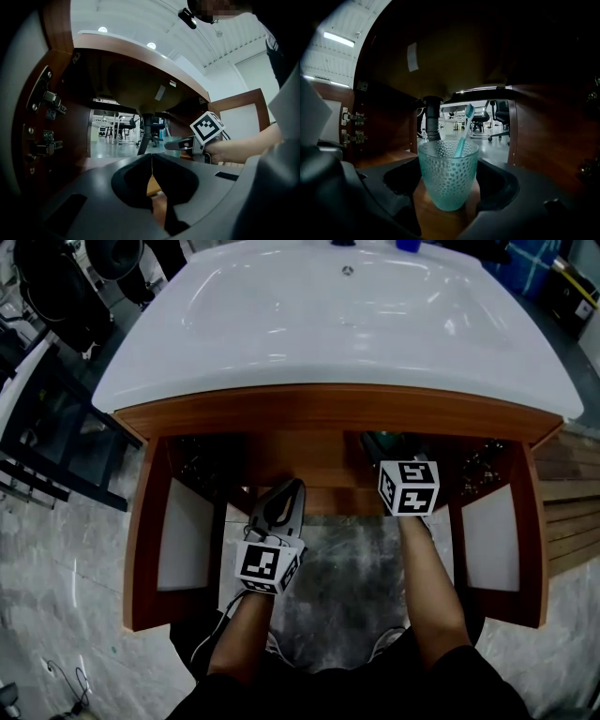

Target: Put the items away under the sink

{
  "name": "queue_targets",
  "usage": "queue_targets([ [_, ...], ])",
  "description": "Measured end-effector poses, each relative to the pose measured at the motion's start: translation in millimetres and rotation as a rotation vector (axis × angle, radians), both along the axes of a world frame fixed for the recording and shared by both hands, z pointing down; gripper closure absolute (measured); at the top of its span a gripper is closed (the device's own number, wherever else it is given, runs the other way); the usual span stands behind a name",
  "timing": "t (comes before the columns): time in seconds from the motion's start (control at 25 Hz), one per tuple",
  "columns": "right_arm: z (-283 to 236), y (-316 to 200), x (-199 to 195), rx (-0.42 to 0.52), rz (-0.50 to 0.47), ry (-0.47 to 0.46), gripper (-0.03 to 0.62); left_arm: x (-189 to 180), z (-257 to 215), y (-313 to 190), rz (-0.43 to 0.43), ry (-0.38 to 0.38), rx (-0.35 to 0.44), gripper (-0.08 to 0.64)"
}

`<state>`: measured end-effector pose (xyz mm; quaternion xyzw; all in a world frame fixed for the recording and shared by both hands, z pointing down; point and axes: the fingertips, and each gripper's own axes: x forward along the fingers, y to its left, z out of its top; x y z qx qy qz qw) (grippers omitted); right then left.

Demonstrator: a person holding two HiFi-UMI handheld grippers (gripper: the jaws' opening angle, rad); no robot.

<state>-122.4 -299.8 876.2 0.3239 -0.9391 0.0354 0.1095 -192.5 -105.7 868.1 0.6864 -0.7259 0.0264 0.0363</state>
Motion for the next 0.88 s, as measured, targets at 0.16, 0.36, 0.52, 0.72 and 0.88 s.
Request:
queue_targets([
  [0.16, 5, 0, -2, -0.025, -0.014, 0.008, 0.222, -1, 1, -2, -0.016, 0.008, -0.015, 0.537],
  [0.36, -7, 12, 16, -0.017, 0.013, -0.045, 0.199, -6, 7, 0, -0.029, 0.03, -0.029, 0.537],
  [0.52, -24, 45, 42, 0.0, 0.008, -0.08, 0.201, -4, -1, 4, -0.025, 0.058, -0.024, 0.537],
  [0.72, -64, 97, 68, 0.021, 0.002, -0.085, 0.263, 8, -28, 19, -0.082, 0.073, -0.092, 0.537],
  [0.88, -116, 129, 87, 0.022, 0.02, -0.027, 0.485, 22, -85, 38, -0.097, 0.123, -0.139, 0.537],
])
